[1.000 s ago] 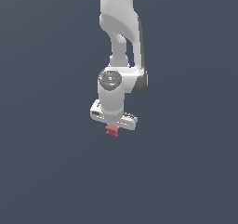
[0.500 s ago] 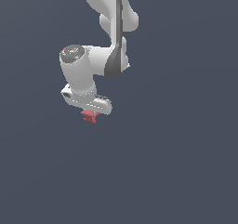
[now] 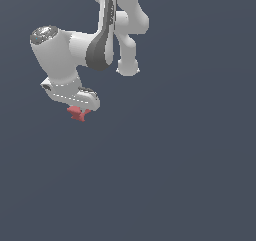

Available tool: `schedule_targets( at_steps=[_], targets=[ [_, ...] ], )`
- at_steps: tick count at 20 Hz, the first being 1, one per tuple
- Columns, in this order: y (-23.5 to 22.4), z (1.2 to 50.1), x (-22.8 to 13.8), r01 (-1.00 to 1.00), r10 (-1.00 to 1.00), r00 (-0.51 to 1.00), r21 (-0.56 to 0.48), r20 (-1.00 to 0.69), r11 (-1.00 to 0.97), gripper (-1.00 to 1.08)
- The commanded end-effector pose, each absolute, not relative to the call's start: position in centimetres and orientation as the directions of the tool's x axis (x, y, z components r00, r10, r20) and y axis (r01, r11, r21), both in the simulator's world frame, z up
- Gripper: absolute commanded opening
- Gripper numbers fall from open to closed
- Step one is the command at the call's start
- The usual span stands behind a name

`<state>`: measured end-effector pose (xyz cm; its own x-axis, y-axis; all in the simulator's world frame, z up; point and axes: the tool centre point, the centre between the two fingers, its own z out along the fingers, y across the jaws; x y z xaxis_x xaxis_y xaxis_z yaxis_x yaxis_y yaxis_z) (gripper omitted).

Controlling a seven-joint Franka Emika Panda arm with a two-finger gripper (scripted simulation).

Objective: Pick up the object and move it to a goal position.

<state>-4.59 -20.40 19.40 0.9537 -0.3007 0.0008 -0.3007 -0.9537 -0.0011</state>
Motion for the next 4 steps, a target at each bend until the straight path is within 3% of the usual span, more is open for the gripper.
schedule_targets(
  at_steps=[1,4],
  targets=[
    [-21.23,19.92,-4.85,-0.298,-0.298,0.954,-0.001,0.000,-0.954,-1.00],
    [-21.58,20.11,-4.93,-0.298,-0.298,0.954,-0.001,0.000,-0.954,-1.00]
  ],
)
